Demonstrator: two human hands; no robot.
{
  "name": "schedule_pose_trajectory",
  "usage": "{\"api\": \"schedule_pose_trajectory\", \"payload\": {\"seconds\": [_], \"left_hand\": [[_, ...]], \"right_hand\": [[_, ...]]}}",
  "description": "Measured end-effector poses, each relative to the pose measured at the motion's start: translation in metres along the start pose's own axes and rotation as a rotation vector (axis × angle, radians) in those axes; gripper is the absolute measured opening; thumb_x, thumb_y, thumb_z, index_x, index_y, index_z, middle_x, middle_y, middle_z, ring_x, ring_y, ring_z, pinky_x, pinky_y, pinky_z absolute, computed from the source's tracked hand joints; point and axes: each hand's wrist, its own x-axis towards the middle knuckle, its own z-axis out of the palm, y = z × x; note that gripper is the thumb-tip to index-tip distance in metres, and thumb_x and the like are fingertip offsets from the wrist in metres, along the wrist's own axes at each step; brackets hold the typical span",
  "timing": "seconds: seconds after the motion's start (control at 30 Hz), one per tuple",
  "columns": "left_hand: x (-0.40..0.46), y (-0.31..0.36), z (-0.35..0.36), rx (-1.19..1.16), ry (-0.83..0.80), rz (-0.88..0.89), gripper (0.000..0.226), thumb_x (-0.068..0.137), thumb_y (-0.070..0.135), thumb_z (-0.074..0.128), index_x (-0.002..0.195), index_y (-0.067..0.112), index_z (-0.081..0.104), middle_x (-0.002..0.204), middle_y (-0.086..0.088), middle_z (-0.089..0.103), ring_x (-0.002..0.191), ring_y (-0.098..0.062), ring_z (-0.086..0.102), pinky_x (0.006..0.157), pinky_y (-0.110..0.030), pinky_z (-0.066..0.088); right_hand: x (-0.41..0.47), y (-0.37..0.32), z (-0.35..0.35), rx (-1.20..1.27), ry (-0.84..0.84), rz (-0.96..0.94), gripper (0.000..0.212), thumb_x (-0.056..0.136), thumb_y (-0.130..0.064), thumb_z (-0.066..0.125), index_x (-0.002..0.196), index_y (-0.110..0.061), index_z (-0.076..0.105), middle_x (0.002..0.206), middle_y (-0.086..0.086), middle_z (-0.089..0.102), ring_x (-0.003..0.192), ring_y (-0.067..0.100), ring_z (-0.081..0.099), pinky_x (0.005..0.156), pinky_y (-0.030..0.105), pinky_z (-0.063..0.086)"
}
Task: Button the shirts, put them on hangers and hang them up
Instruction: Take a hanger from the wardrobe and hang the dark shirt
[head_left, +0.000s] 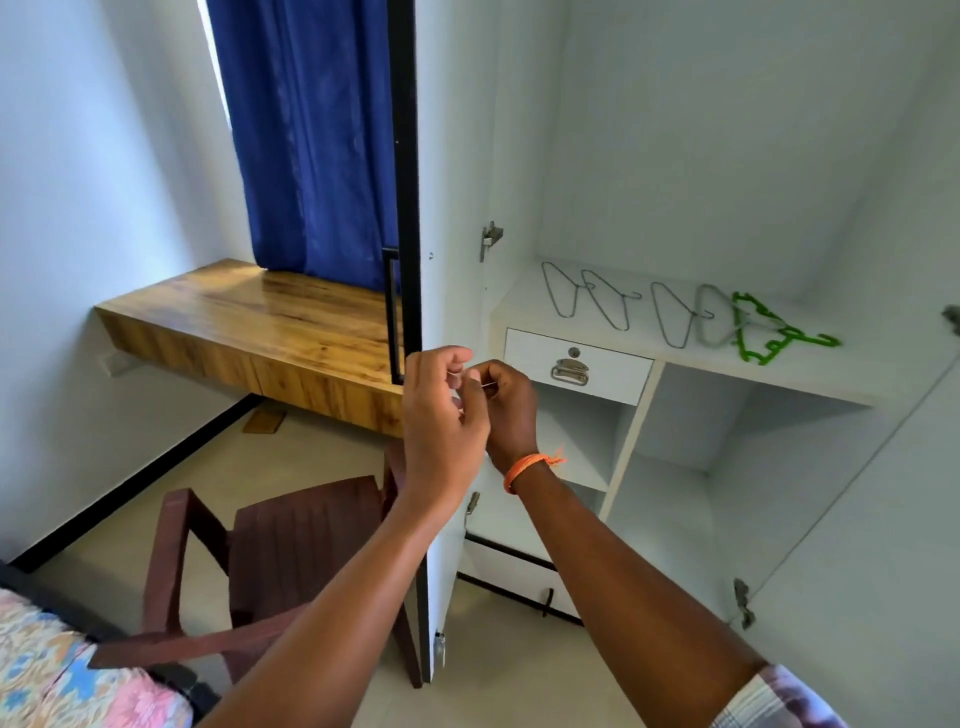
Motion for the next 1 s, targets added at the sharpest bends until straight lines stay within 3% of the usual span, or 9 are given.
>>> {"api": "schedule_pose_trajectory", "payload": {"seconds": [0.13,0.23,0.33,0.47,0.57,0.77,0.87,1.0], "left_hand": [[-0.005,0.008,0.039,-0.102,-0.096,-0.087,0.023,0.09,0.003,0.057,0.109,0.016,0.059,0.104,0.005,0.056,0.091,-0.008,0.058,0.07,-0.016,0.048],[-0.004,0.003,0.072,-0.147,-0.163,-0.183,0.024,0.089,0.003,0.056,0.106,0.02,0.059,0.101,0.005,0.058,0.088,-0.006,0.059,0.071,-0.019,0.048],[-0.003,0.002,0.109,-0.158,-0.244,-0.217,0.023,0.089,0.002,0.056,0.104,0.019,0.06,0.102,0.003,0.061,0.088,-0.006,0.059,0.071,-0.013,0.046],[0.0,0.002,0.168,-0.177,-0.326,-0.245,0.021,0.091,0.003,0.056,0.101,0.02,0.06,0.101,0.006,0.062,0.089,-0.003,0.059,0.073,-0.006,0.043],[0.003,-0.007,0.219,-0.172,-0.399,-0.267,0.016,0.092,0.006,0.058,0.103,0.018,0.061,0.104,0.003,0.063,0.093,-0.006,0.061,0.077,-0.011,0.047],[0.027,-0.02,0.34,-0.088,-0.493,-0.308,0.016,0.093,0.006,0.06,0.101,0.019,0.06,0.097,0.007,0.059,0.088,-0.008,0.059,0.074,-0.007,0.043],[0.042,-0.03,0.402,0.015,-0.564,-0.294,0.016,0.094,0.006,0.059,0.105,0.017,0.063,0.101,0.006,0.06,0.094,-0.008,0.06,0.076,-0.006,0.04],[0.055,-0.044,0.472,0.108,-0.688,-0.151,0.028,0.095,0.007,0.056,0.121,0.016,0.062,0.116,0.0,0.062,0.103,-0.012,0.06,0.088,-0.018,0.046]], "right_hand": [[0.013,0.018,-0.041,0.029,0.129,0.16,0.01,0.083,-0.009,0.066,0.073,-0.012,0.068,0.07,0.001,0.069,0.066,0.015,0.064,0.065,0.036,0.056],[0.025,0.033,-0.078,0.037,0.214,0.236,0.01,0.085,-0.017,0.07,0.076,-0.012,0.07,0.075,0.002,0.071,0.071,0.02,0.069,0.063,0.042,0.061],[0.046,0.059,-0.122,-0.001,0.322,0.28,0.012,0.079,-0.026,0.072,0.068,-0.025,0.07,0.073,-0.004,0.071,0.076,0.023,0.071,0.068,0.047,0.061],[0.082,0.106,-0.182,-0.073,0.429,0.324,0.02,0.073,-0.035,0.071,0.061,-0.02,0.066,0.062,-0.001,0.068,0.069,0.025,0.069,0.069,0.051,0.059],[0.115,0.142,-0.218,-0.122,0.455,0.362,0.021,0.076,-0.031,0.07,0.062,-0.018,0.064,0.064,0.001,0.068,0.07,0.024,0.069,0.069,0.049,0.06],[0.212,0.221,-0.29,-0.269,0.398,0.435,0.014,0.08,-0.02,0.065,0.066,-0.018,0.062,0.073,0.003,0.069,0.076,0.027,0.069,0.074,0.045,0.059],[0.258,0.252,-0.318,-0.424,0.354,0.415,0.011,0.087,-0.017,0.065,0.087,-0.006,0.068,0.096,0.011,0.07,0.096,0.031,0.065,0.08,0.034,0.052],[0.311,0.295,-0.347,-0.609,0.288,0.527,0.045,0.094,-0.035,0.062,0.128,-0.006,0.055,0.132,0.02,0.046,0.107,0.043,0.059,0.089,0.042,0.047]]}}
